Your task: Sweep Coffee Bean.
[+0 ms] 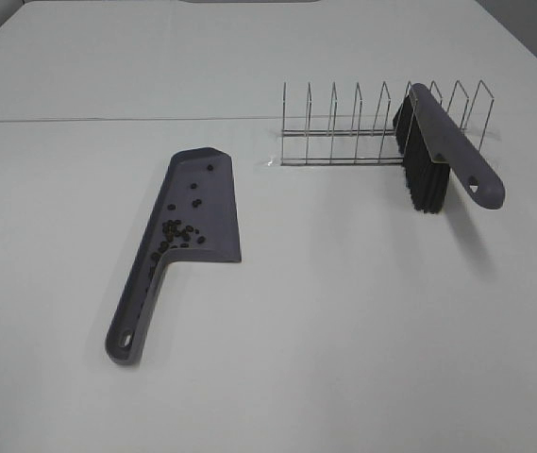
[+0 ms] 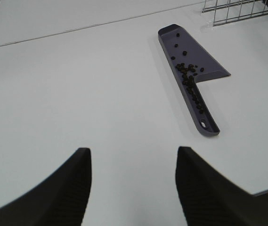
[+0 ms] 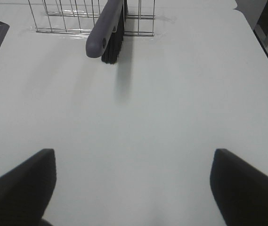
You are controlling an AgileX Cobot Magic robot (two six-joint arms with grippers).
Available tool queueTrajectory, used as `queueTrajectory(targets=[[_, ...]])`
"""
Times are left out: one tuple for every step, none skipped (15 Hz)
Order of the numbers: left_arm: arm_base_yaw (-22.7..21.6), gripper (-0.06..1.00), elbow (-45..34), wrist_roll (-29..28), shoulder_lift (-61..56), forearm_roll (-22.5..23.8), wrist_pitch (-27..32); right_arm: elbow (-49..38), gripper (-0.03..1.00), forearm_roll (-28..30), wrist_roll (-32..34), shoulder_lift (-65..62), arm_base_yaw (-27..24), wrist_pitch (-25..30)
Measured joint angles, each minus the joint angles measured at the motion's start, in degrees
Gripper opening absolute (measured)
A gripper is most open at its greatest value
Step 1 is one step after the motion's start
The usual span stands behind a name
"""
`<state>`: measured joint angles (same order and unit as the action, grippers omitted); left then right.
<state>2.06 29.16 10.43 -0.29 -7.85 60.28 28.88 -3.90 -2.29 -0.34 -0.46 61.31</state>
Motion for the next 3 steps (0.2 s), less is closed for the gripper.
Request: queueTrajectory(targets=[[0.0,0.53,0.0,0.0,0.0,0.0,0.0,0.0,0.84,0.0,0.0,0.0,0.0,0.0],[0.0,0.53,0.0,0.0,0.0,0.0,0.0,0.0,0.84,0.0,0.0,0.0,0.0,0.0],[0.0,0.53,0.0,0.0,0.0,0.0,0.0,0.0,0.84,0.0,0.0,0.0,0.0,0.0]])
